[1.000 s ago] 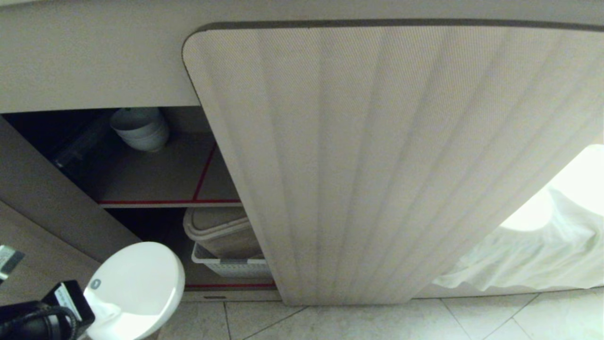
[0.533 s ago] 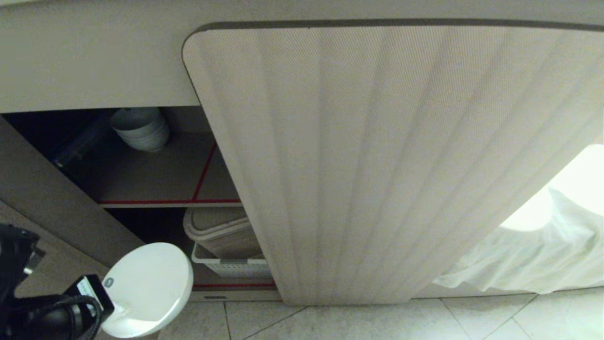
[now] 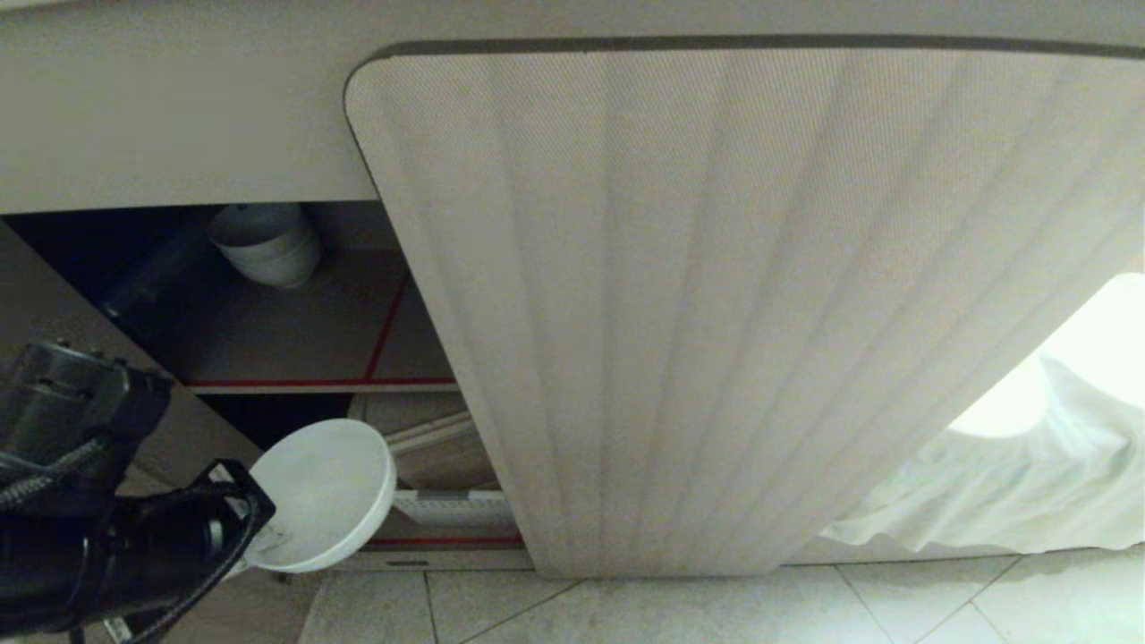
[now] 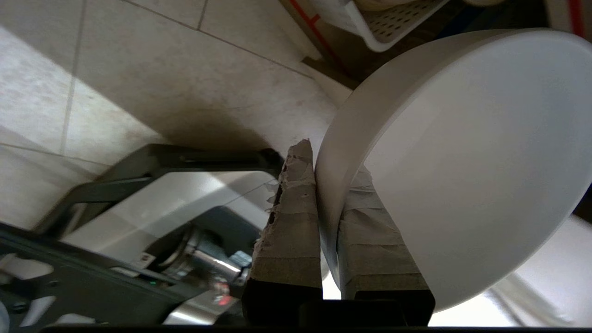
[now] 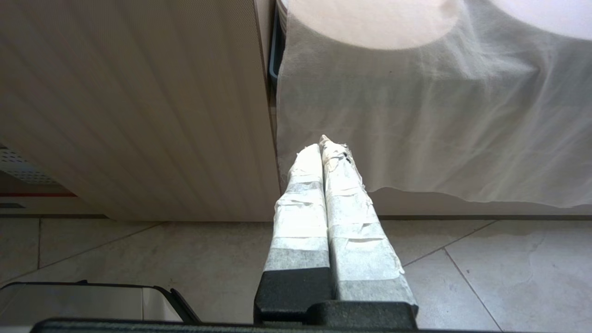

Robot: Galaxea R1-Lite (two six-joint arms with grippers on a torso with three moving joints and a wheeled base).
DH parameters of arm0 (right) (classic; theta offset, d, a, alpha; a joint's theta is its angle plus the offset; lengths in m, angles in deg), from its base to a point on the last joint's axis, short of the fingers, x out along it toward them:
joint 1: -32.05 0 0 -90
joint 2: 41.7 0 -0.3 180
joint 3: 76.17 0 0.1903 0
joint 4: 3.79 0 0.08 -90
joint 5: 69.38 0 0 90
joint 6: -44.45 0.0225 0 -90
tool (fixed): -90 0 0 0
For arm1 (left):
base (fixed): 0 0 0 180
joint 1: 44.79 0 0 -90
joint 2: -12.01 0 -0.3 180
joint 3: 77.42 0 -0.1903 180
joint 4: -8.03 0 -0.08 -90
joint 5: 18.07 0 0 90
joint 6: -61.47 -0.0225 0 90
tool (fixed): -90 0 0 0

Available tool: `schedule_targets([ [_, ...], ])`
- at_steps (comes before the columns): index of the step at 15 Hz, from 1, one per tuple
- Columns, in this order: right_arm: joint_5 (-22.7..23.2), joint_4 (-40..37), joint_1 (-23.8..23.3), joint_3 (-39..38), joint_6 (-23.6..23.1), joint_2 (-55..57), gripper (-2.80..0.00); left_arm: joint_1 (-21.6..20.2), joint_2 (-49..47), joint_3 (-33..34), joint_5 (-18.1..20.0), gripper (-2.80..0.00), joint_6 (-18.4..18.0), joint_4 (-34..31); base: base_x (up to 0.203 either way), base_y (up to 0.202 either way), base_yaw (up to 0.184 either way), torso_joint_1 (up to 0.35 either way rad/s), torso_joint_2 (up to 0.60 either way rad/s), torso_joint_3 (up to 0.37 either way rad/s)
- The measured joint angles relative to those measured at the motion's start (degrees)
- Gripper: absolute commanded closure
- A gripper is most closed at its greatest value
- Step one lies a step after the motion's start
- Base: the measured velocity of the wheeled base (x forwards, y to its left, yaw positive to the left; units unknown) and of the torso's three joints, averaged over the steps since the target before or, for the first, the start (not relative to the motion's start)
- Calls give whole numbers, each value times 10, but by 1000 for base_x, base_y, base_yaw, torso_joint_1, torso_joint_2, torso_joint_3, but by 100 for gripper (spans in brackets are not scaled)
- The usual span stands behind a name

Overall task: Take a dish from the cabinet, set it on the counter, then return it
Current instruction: Put it back into the cabinet

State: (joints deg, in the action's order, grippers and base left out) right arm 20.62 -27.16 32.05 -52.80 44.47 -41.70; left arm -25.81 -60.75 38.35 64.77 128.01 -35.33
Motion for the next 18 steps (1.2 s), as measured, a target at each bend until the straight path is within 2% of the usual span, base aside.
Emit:
schedule_targets([
  [3,0,0,0,0,0,0,0,0,-13,0,0,0,6,55,0,0,0,0,0,0],
  [9,0,0,0,0,0,0,0,-1,-15,5,-1,0,51,60,0,0,0,0,0,0],
  [18,0,0,0,0,0,0,0,-35,-32,5,1,0,50,101,0,0,0,0,0,0],
])
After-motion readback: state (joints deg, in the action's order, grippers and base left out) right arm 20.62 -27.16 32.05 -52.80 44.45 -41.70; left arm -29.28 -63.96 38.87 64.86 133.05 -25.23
